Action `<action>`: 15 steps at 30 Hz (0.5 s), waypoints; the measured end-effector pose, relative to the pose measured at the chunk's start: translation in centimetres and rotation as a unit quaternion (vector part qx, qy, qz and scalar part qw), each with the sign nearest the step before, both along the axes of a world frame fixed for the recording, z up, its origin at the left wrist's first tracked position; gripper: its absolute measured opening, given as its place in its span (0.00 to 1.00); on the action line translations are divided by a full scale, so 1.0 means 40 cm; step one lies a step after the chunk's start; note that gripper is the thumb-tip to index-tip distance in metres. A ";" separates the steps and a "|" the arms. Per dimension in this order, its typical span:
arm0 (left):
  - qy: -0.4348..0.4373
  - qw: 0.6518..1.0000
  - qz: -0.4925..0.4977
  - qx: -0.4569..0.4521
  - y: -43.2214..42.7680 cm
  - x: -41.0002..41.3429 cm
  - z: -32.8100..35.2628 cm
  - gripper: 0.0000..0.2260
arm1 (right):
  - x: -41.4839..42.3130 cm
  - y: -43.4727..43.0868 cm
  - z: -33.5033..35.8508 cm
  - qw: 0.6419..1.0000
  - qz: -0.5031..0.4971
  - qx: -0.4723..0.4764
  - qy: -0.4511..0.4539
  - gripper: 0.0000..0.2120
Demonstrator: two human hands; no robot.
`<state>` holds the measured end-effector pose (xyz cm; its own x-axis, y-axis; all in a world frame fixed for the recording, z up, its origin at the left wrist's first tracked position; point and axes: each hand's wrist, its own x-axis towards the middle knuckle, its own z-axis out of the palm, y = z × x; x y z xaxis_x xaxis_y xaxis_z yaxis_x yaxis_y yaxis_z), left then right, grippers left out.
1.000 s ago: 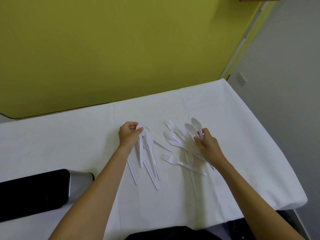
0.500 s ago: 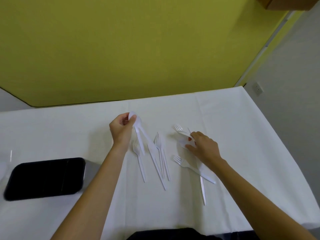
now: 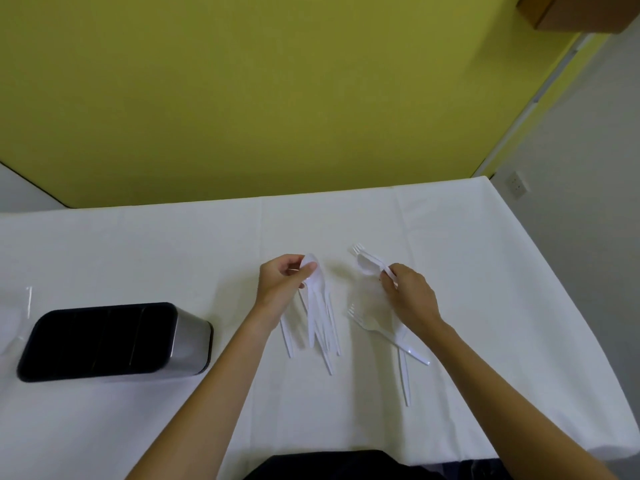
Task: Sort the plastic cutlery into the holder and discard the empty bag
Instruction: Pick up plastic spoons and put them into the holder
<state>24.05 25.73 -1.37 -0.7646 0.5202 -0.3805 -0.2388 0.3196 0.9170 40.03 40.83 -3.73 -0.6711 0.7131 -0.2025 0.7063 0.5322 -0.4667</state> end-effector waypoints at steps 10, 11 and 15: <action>-0.016 0.992 -0.120 0.036 0.053 0.065 0.022 0.09 | 0.051 -0.086 0.036 0.953 -0.058 -0.254 0.157 0.18; -0.016 0.991 -0.126 0.036 0.056 0.069 0.021 0.10 | 0.054 -0.093 0.035 0.943 -0.060 -0.282 0.166 0.17; -0.011 0.990 -0.134 0.031 0.063 0.085 0.017 0.09 | 0.063 -0.121 0.037 0.894 -0.066 -0.396 0.199 0.13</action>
<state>27.43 28.26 -0.69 -0.5881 0.7259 -0.3565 -0.1731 0.3177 0.9323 42.56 36.00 -2.23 -0.7230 0.5306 -0.4424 0.4319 -0.1525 -0.8889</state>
